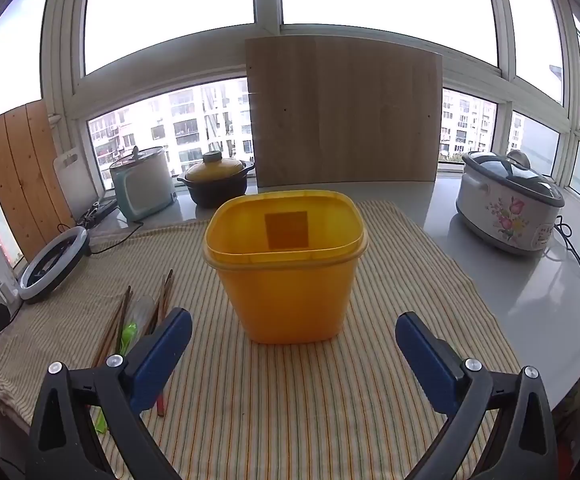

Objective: Organize utensils

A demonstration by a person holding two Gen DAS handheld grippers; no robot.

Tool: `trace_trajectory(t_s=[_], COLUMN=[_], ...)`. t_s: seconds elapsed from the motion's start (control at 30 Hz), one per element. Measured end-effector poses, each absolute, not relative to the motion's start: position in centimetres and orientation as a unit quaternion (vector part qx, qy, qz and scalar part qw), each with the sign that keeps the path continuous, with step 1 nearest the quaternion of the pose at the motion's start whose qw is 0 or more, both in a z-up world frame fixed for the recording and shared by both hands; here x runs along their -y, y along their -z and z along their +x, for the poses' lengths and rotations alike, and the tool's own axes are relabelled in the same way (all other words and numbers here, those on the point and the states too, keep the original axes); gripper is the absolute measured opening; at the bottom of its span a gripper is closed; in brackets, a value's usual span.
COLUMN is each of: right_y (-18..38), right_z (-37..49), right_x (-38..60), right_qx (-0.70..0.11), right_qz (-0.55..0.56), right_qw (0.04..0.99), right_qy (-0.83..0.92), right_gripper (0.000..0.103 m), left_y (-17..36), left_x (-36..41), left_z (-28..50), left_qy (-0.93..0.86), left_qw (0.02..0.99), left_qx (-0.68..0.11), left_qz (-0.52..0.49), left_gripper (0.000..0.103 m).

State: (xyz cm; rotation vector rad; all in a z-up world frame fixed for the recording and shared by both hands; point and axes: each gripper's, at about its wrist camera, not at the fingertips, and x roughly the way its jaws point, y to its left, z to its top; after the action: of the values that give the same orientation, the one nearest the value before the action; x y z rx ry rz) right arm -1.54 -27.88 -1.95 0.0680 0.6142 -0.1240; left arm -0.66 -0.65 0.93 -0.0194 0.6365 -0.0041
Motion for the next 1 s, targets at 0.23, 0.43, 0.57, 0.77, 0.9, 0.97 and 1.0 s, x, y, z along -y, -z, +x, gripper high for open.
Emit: trace_trajectory(t_s=[0.23, 0.43, 0.57, 0.77, 0.9, 0.97, 1.0], right_y=[1.94, 1.89, 1.94, 1.94, 1.89, 1.86, 1.86], right_z=[-1.33, -1.3, -1.32, -1.37, -1.38, -1.37, -1.36], right_x=[27.48, 27.3, 27.18, 27.01, 26.88, 26.84, 26.83], right_qx=[-0.304, -0.304, -0.305, -0.306, -0.307, -0.307, -0.307], right_qz=[0.031, 0.03, 0.028, 0.027, 0.027, 0.027, 0.027], right_qw=[0.95, 0.95, 0.95, 0.95, 0.95, 0.95, 0.95], right_qy=[0.061, 0.06, 0.058, 0.055, 0.053, 0.053, 0.053], right_gripper=[0.103, 0.103, 0.103, 0.103, 0.103, 0.103, 0.103], left_y=[-1.25, -1.25, -1.48, -1.9, -1.62, -1.48, -1.56], left_x=[0.48, 0.42, 0.37, 0.48, 0.43, 0.49, 0.52], left_z=[-0.48, -0.48, -0.4, -0.53, -0.52, -0.58, -0.55], left_qy=[0.0, 0.002, 0.003, 0.003, 0.004, 0.003, 0.004], left_qw=[0.951, 0.951, 0.95, 0.951, 0.951, 0.951, 0.951], left_qx=[-0.31, -0.31, -0.31, -0.308, -0.309, -0.308, -0.309], left_qz=[-0.011, -0.012, -0.014, -0.014, -0.014, -0.014, -0.014], left_gripper=[0.099, 0.099, 0.099, 0.099, 0.099, 0.099, 0.099])
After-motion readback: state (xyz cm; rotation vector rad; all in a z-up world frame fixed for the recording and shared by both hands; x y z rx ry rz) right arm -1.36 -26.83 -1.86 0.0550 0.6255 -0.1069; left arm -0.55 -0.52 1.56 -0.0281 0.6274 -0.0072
